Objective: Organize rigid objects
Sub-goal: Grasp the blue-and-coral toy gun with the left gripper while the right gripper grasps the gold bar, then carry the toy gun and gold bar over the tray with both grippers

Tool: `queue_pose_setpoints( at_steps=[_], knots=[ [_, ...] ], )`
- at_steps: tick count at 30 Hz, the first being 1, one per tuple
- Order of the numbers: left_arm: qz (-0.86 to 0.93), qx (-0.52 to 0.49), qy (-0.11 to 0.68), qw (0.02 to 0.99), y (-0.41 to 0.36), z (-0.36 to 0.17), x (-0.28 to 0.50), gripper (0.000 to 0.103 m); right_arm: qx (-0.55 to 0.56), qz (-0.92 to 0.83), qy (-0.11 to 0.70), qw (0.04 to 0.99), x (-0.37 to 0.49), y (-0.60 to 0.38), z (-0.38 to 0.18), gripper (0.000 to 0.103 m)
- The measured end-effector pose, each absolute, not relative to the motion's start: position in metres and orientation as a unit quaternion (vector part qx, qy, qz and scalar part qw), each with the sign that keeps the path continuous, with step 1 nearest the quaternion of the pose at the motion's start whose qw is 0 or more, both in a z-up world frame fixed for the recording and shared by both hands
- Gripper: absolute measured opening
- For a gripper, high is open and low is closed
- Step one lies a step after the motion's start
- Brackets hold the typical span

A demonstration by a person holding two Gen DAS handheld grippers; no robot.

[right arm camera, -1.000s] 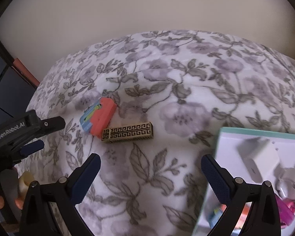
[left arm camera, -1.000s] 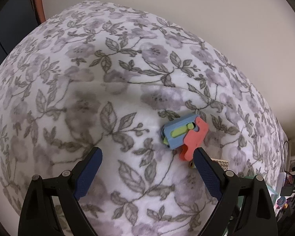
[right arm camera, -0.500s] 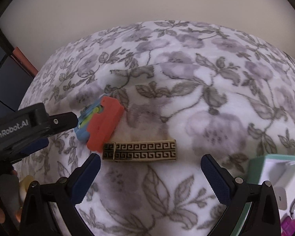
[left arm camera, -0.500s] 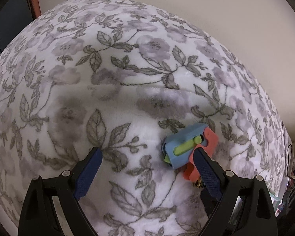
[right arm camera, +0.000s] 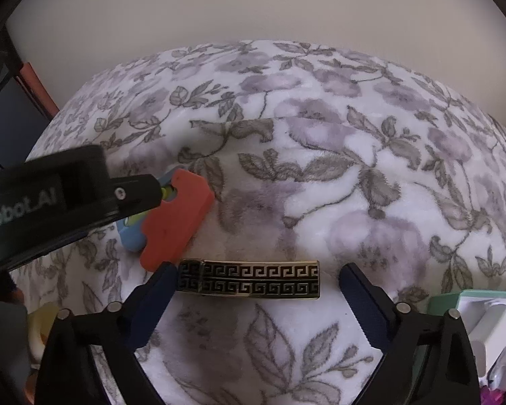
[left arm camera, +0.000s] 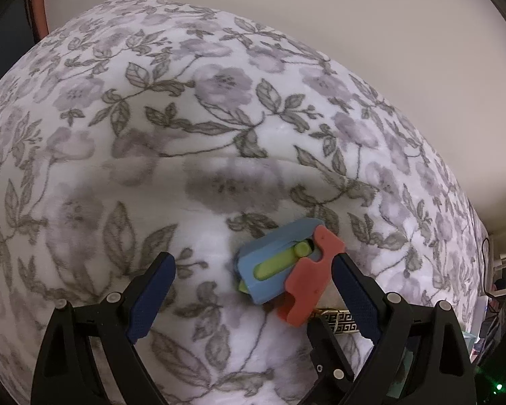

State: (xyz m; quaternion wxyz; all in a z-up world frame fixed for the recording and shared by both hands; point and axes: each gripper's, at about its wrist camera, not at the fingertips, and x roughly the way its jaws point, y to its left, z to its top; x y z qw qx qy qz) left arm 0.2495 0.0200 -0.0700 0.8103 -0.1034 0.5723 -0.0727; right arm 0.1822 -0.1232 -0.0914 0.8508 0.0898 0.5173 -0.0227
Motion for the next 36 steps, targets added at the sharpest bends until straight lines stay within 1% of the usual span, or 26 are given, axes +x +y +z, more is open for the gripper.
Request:
queue_pose_setpoints(
  at_steps=[8, 14, 16, 18, 19, 20, 26, 36],
  knots=[
    [-0.091, -0.082, 0.575, 0.809, 0.003, -0.079, 0.253, 0.094, 0.097, -0.020, 0.512, 0.853, 0.178, -0.137, -0.089, 0.085],
    [-0.100, -0.047, 0.576, 0.810, -0.014, -0.085, 0.254, 0.093, 0.097, -0.025, 0.511, 0.854, 0.176, -0.145, -0.088, 0.085],
    [-0.101, -0.039, 0.576, 0.810, -0.018, -0.087, 0.254, 0.091, 0.102, -0.026, 0.510, 0.854, 0.176, -0.148, -0.088, 0.085],
    [-0.100, -0.024, 0.573, 0.813, -0.021, -0.088, 0.253, 0.084, 0.109, -0.026, 0.509, 0.854, 0.175, -0.152, -0.088, 0.084],
    [-0.099, -0.015, 0.570, 0.815, -0.022, -0.087, 0.252, 0.077, 0.110, -0.026, 0.508, 0.854, 0.175, -0.153, -0.088, 0.084],
    [-0.100, -0.011, 0.568, 0.817, -0.023, -0.087, 0.252, 0.074, 0.109, -0.027, 0.508, 0.854, 0.175, -0.153, -0.088, 0.084],
    [-0.107, -0.002, 0.567, 0.817, -0.023, -0.088, 0.252, 0.072, 0.108, -0.028, 0.508, 0.854, 0.174, -0.153, -0.088, 0.084],
    [-0.106, -0.018, 0.577, 0.810, -0.009, -0.082, 0.233, 0.071, 0.118, -0.023, 0.513, 0.850, 0.161, -0.154, -0.085, 0.084]
  ],
)
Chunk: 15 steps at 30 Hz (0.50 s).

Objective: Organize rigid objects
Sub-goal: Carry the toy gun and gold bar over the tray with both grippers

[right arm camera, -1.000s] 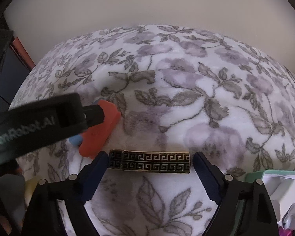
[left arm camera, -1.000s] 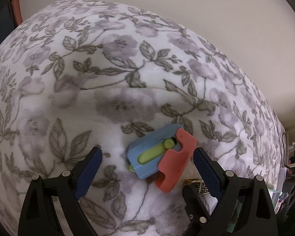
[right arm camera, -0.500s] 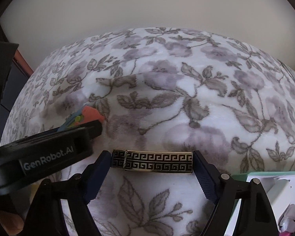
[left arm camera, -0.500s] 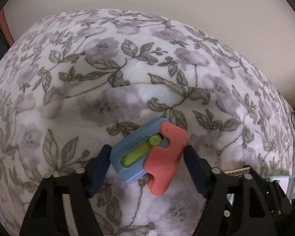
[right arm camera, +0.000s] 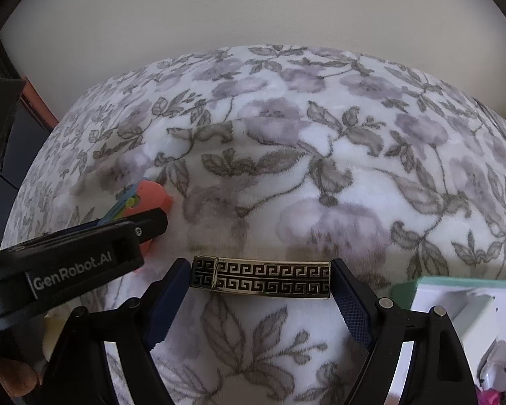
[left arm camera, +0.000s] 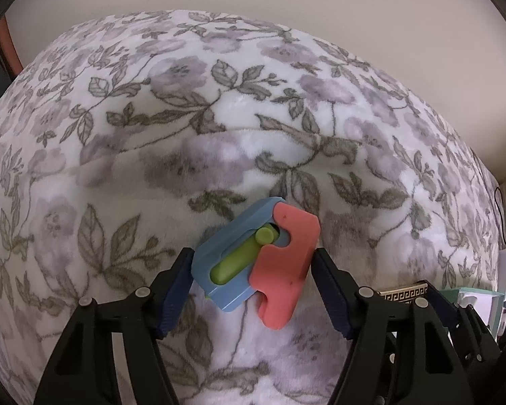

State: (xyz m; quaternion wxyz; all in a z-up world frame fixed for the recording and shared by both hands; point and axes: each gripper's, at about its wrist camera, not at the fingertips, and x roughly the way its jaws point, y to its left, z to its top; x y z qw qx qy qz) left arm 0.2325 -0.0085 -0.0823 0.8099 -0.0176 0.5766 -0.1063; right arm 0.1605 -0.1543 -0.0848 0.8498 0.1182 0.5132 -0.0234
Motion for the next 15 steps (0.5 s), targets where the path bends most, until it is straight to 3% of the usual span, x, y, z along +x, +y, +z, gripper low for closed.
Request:
queue_pose_setpoints(
  at_steps=[15],
  knots=[
    [-0.111, -0.033, 0.576, 0.809, -0.011, -0.044, 0.182, 0.071, 0.131, -0.020, 0.513, 0.848, 0.110, -0.156, -0.047, 0.084]
  ],
)
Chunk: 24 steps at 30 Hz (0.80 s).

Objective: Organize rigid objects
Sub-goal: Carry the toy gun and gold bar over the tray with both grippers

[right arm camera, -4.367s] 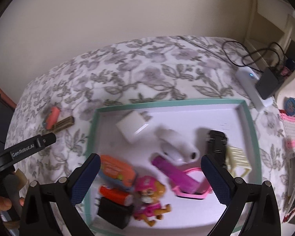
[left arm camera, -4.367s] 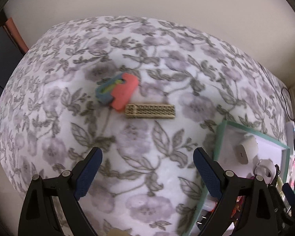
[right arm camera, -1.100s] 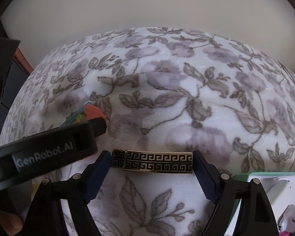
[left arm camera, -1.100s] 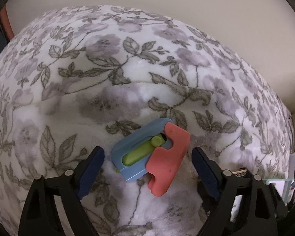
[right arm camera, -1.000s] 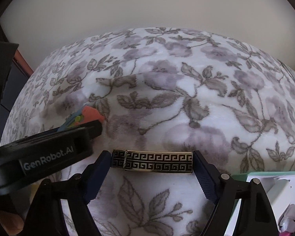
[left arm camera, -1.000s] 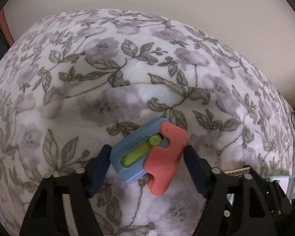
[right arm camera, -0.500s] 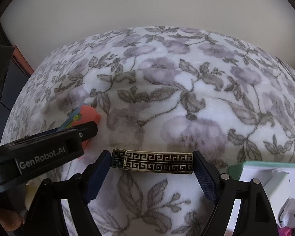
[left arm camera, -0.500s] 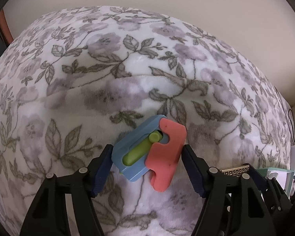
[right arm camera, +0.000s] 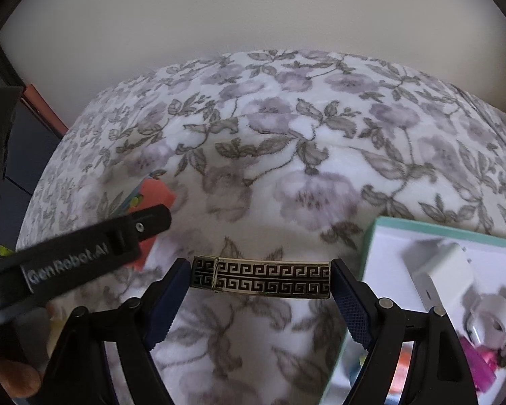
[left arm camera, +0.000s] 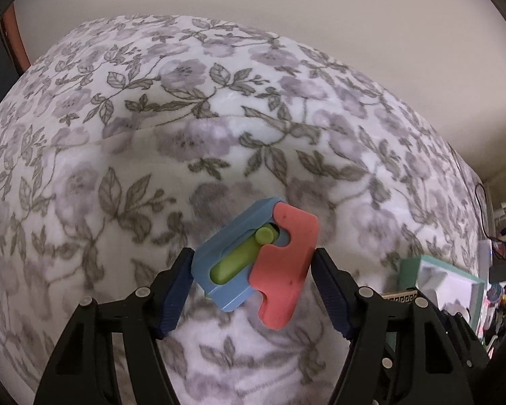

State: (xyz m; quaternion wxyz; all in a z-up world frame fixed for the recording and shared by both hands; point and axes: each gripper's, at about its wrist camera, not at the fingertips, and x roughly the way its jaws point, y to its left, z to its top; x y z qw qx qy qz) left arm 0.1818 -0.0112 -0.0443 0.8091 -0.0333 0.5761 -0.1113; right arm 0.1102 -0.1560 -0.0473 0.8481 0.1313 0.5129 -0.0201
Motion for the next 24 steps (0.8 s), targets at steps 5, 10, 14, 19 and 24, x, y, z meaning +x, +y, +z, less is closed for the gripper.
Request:
queue_pose_setpoints(
  at_steps=[5, 10, 14, 19, 24],
  knots=[
    [-0.110, -0.037, 0.571, 0.813, -0.009, -0.033, 0.159, 0.071, 0.131, -0.032, 0.511, 0.849, 0.084, -0.162, -0.030, 0.084],
    [-0.114, -0.045, 0.560, 0.819, -0.008, -0.019, 0.136, 0.071, 0.150, -0.044, 0.503, 0.850, 0.050, -0.177, -0.016, 0.084],
    [-0.135, -0.047, 0.549, 0.824, -0.016, -0.007, 0.116, 0.071, 0.169, -0.054, 0.497, 0.849, 0.026, -0.190, -0.007, 0.084],
    [-0.156, -0.046, 0.541, 0.825, -0.028, 0.002, 0.090, 0.071, 0.181, -0.068, 0.487, 0.852, -0.003, -0.203, 0.004, 0.084],
    [-0.174, -0.045, 0.536, 0.825, -0.037, 0.007, 0.069, 0.071, 0.191, -0.079, 0.483, 0.851, -0.029, -0.216, 0.009, 0.084]
  ],
)
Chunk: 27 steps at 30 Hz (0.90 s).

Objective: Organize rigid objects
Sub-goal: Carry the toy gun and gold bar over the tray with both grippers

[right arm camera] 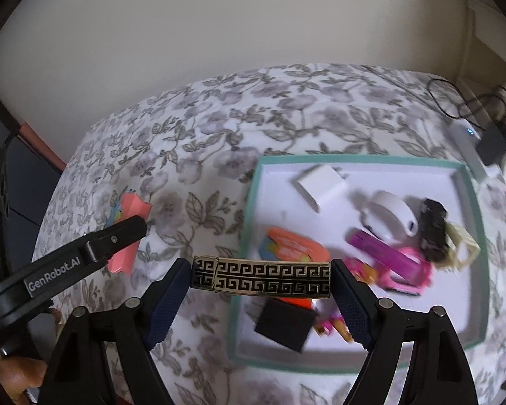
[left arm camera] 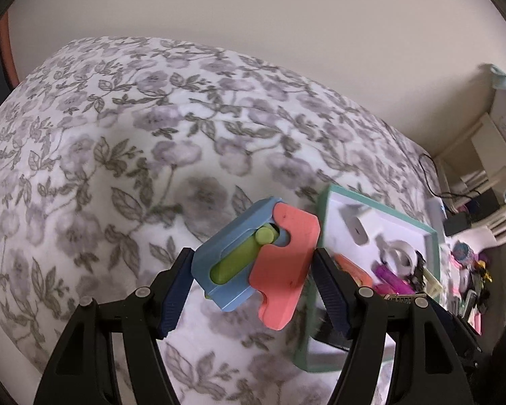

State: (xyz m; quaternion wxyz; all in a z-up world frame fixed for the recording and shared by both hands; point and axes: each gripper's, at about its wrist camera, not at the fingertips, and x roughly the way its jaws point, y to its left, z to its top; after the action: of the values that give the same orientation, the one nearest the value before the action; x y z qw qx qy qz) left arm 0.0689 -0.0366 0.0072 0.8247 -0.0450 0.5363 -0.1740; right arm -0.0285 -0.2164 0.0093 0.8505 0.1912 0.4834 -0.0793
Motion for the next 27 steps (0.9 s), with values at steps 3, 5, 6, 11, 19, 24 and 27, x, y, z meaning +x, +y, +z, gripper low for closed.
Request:
queue_pose_setpoints(
  at_steps=[3, 5, 6, 11, 19, 24, 27],
  knots=[
    [-0.189, -0.041, 0.537, 0.821, -0.044, 0.007, 0.056, 0.071, 0.193, -0.092, 0.483, 0.849, -0.043, -0.224, 0.011, 0.084],
    [-0.199, -0.031, 0.538, 0.818, -0.053, 0.006, 0.046, 0.071, 0.196, -0.100, 0.484, 0.847, -0.051, -0.230, 0.010, 0.084],
    [-0.202, -0.025, 0.538, 0.818, -0.057, 0.006, 0.042, 0.071, 0.198, -0.103, 0.484, 0.846, -0.054, -0.233, 0.010, 0.084],
    [-0.223, 0.012, 0.541, 0.811, -0.083, 0.000, 0.022, 0.072, 0.222, -0.125, 0.486, 0.836, -0.071, -0.255, 0.005, 0.084],
    [-0.250, 0.043, 0.554, 0.793, -0.110, -0.013, 0.008, 0.072, 0.240, -0.162, 0.490, 0.822, -0.084, -0.288, -0.002, 0.084],
    [-0.254, 0.065, 0.557, 0.788, -0.122, -0.019, 0.001, 0.072, 0.252, -0.182, 0.498, 0.810, -0.091, -0.307, -0.009, 0.084],
    [-0.259, 0.070, 0.561, 0.783, -0.129, -0.023, -0.002, 0.072, 0.260, -0.186, 0.501, 0.805, -0.094, -0.315, -0.013, 0.084]
  ],
)
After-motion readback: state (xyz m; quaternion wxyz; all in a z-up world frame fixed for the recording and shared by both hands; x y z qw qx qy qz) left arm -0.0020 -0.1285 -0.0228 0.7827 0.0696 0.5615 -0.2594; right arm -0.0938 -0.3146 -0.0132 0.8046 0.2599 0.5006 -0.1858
